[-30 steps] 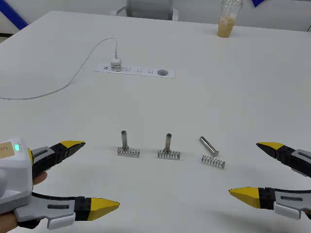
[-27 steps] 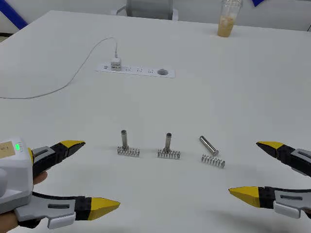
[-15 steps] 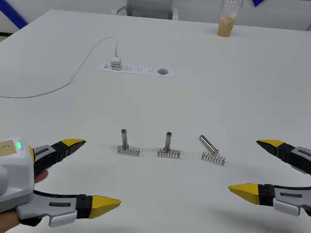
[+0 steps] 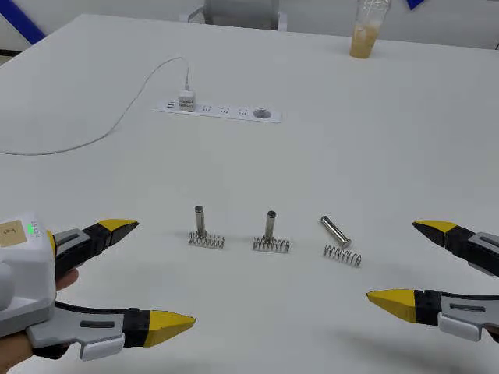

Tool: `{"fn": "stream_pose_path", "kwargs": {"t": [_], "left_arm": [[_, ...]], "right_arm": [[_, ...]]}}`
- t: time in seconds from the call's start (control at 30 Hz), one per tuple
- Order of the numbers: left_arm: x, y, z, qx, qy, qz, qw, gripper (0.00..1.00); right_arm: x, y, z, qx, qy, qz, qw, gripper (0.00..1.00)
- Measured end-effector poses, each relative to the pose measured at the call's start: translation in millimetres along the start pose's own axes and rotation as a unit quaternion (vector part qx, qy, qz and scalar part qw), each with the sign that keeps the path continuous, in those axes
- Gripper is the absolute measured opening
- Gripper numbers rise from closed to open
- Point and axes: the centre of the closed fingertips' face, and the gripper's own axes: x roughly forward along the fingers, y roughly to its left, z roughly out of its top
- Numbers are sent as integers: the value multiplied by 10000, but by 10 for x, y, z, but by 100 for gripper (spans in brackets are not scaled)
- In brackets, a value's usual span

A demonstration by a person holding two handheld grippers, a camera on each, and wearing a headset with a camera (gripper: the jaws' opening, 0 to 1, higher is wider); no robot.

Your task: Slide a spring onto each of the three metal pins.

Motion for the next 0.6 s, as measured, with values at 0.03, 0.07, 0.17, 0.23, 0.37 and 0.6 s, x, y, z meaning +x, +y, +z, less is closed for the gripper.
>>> {"fn": "stream_pose_path", "kwargs": {"t": [0.03,0.07,0.17,0.23,0.37,0.6], "left_arm": [[1,0,0,-1,-2,3,10000,96],[1,0,0,-4,-4,5,10000,96],[3,0,-1,-10,-9,10,10000,97],[3,0,0,-13,-10,11,10000,97],[1,4,7,-24,-27,17,10000,97],[-2,-2,19,-15,-32,16,10000,97]], "right_arm": [[3,-7,7,-6,7,-6,10000,82],[4,-11,15,0,2,-6,10000,82],[12,-34,37,39,13,-33,10000,81],[21,-52,50,58,41,-35,10000,80],[38,-85,87,100,108,-43,9999,78],[100,-150,178,73,204,-83,9997,71]]}}
